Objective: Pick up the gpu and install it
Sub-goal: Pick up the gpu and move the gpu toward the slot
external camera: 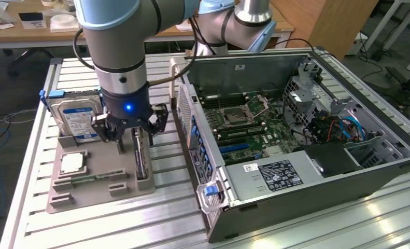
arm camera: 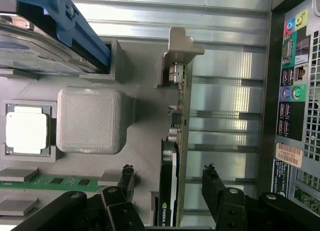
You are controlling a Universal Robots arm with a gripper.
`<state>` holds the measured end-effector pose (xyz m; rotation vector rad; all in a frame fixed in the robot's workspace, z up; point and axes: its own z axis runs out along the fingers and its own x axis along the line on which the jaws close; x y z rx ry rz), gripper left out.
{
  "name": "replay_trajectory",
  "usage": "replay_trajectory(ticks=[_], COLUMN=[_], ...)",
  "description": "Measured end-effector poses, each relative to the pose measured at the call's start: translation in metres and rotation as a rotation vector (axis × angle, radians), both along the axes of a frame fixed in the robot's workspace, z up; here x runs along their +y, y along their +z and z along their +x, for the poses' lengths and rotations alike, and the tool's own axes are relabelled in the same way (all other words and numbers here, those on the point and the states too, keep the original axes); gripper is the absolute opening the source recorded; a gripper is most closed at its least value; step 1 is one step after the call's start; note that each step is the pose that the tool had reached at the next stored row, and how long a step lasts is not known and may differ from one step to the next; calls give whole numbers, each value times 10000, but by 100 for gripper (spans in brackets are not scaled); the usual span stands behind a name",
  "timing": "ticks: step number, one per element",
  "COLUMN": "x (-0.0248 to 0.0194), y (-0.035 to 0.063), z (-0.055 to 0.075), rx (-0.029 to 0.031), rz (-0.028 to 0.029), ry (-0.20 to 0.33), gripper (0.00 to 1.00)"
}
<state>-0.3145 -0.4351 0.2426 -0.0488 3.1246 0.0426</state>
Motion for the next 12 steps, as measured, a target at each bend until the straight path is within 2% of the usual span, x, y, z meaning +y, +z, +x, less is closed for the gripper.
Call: replay_trajectory(ticks=[12], x=[3], y=[-205], z=[0], rx=[2], rz=[-10], ry=[-49], gripper=[66])
